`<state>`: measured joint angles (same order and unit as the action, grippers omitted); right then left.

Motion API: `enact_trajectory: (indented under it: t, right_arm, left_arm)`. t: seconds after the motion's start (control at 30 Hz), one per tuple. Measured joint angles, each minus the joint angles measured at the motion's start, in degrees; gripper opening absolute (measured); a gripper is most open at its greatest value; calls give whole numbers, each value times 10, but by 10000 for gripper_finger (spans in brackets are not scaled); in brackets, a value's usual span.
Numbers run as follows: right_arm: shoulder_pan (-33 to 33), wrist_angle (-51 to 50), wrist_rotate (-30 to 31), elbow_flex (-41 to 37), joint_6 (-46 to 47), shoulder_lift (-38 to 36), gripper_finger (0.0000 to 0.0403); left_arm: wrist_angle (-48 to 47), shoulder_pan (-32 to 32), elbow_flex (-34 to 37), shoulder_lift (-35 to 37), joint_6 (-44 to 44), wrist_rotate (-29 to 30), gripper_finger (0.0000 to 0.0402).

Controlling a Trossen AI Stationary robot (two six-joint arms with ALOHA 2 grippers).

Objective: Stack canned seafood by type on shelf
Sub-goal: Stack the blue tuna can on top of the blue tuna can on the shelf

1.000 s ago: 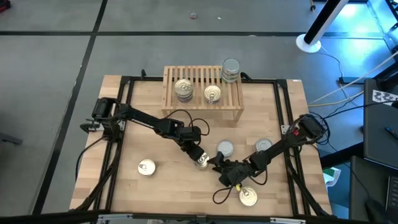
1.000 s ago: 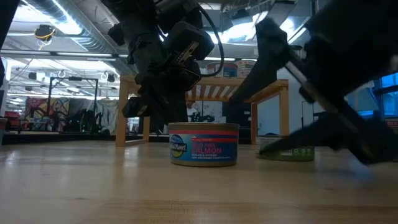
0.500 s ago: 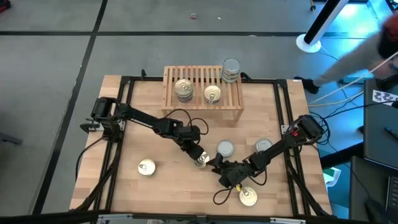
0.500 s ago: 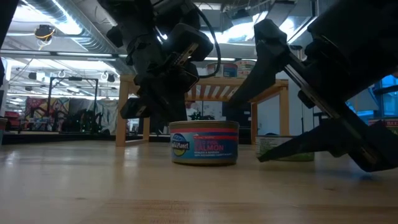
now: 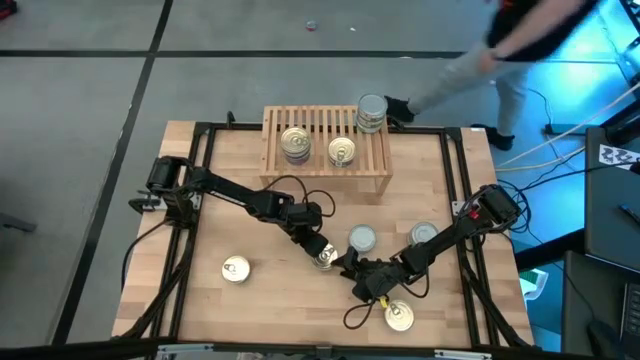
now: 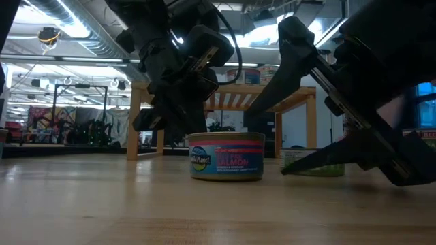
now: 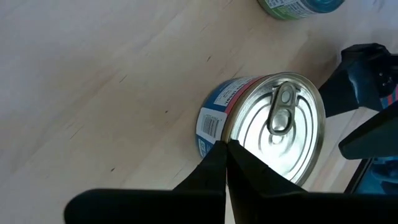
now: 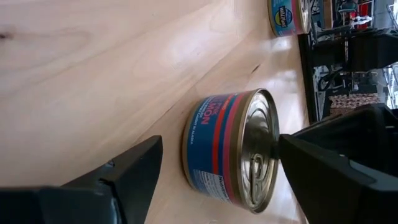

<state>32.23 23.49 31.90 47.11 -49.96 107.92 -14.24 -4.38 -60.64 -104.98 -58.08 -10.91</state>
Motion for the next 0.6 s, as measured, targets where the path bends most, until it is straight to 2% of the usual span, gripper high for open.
enact_trajectory:
  t: [0.4,0.6]
  right_arm:
    - [0,6,1,0,-29,0,319]
    - [4,5,21,0,-29,0,319]
  left_arm:
    - [36,1,3,-3,-3,-33,0]
    - [40,1,3,-3,-5,-38,0]
